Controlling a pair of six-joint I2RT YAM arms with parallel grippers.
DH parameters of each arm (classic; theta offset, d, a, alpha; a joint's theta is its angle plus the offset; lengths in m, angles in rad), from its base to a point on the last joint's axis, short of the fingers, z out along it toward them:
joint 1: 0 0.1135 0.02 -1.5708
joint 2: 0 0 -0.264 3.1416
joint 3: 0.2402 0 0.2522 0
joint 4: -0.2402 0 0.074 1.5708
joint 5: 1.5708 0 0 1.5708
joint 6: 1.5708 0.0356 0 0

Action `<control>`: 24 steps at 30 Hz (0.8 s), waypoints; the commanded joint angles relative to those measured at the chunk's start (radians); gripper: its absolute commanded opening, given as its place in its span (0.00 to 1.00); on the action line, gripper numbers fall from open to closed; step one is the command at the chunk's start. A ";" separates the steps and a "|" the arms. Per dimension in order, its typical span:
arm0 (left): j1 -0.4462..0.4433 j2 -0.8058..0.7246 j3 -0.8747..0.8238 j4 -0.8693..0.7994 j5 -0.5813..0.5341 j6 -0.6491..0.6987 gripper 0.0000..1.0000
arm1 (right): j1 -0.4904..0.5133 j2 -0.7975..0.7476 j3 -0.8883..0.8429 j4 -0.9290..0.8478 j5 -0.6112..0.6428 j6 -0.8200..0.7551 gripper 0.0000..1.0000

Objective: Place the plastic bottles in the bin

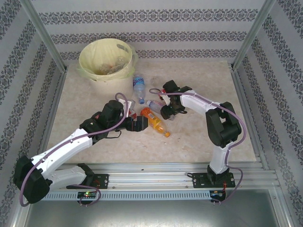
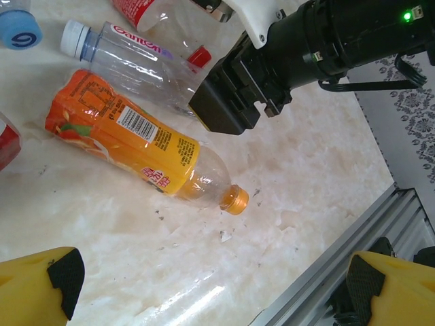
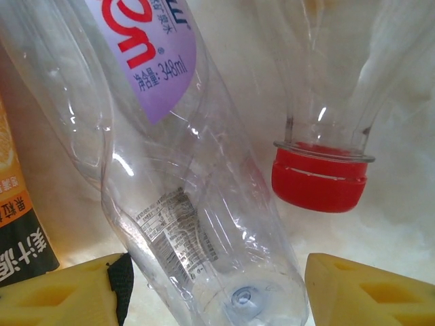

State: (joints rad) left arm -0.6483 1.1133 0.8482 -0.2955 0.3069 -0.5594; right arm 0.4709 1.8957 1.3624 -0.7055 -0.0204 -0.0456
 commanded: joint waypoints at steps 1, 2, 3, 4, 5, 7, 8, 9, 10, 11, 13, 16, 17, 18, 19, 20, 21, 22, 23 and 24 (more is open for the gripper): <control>-0.016 0.011 -0.003 0.047 -0.001 -0.014 1.00 | 0.003 0.036 0.027 -0.002 -0.015 -0.025 0.69; -0.016 0.012 -0.006 0.045 0.000 -0.014 1.00 | 0.004 0.040 0.029 -0.002 -0.017 -0.025 0.70; -0.016 0.011 -0.007 0.045 0.000 -0.014 1.00 | 0.005 0.048 0.031 -0.002 -0.022 -0.025 0.71; -0.017 0.011 -0.009 0.047 0.000 -0.013 1.00 | 0.006 0.057 0.035 -0.005 -0.028 -0.026 0.71; -0.017 0.012 -0.010 0.050 -0.002 -0.014 1.00 | 0.008 0.064 0.038 -0.008 -0.029 -0.028 0.72; -0.017 0.017 -0.011 0.055 -0.003 -0.013 1.00 | 0.013 0.073 0.041 -0.012 -0.028 -0.030 0.73; -0.018 0.020 -0.009 0.054 -0.001 -0.014 1.00 | 0.013 0.075 0.040 -0.011 -0.028 -0.030 0.73; -0.017 0.025 -0.005 0.055 0.000 -0.014 1.00 | 0.014 0.077 0.040 -0.009 -0.029 -0.030 0.74; -0.017 0.029 -0.002 0.055 0.002 -0.014 1.00 | 0.014 0.079 0.040 -0.006 -0.029 -0.028 0.74; -0.017 0.030 -0.002 0.054 0.003 -0.015 1.00 | 0.014 0.081 0.040 -0.004 -0.028 -0.028 0.74; -0.017 0.029 -0.004 0.054 0.004 -0.023 1.00 | 0.014 0.089 0.037 0.005 -0.021 -0.025 0.72; -0.017 0.019 -0.017 0.060 0.003 -0.040 1.00 | 0.014 0.097 0.037 0.008 -0.022 -0.024 0.66; -0.017 0.012 -0.022 0.063 0.001 -0.044 1.00 | 0.014 0.095 0.037 0.007 -0.024 -0.023 0.63; -0.017 0.008 -0.026 0.064 -0.004 -0.050 1.00 | 0.014 0.093 0.035 0.009 -0.024 -0.022 0.61; -0.017 0.004 -0.029 0.064 -0.006 -0.052 1.00 | 0.014 0.089 0.034 0.010 -0.024 -0.020 0.60; -0.018 0.000 -0.029 0.064 -0.010 -0.054 1.00 | 0.015 0.080 0.029 0.012 -0.025 -0.018 0.58; -0.017 -0.003 -0.030 0.063 -0.013 -0.057 1.00 | 0.015 0.070 0.024 0.016 -0.026 -0.015 0.57; -0.017 -0.005 -0.028 0.064 -0.014 -0.061 1.00 | 0.015 0.059 0.017 0.020 -0.024 -0.012 0.55; -0.017 -0.006 -0.028 0.064 -0.016 -0.070 1.00 | 0.015 0.047 0.012 0.022 -0.024 -0.006 0.54; -0.018 -0.006 -0.028 0.067 -0.017 -0.082 1.00 | 0.015 0.031 0.004 0.027 -0.024 -0.001 0.52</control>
State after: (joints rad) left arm -0.6491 1.1332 0.8265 -0.2687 0.3058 -0.6071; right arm 0.4740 1.9678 1.3788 -0.6933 -0.0349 -0.0559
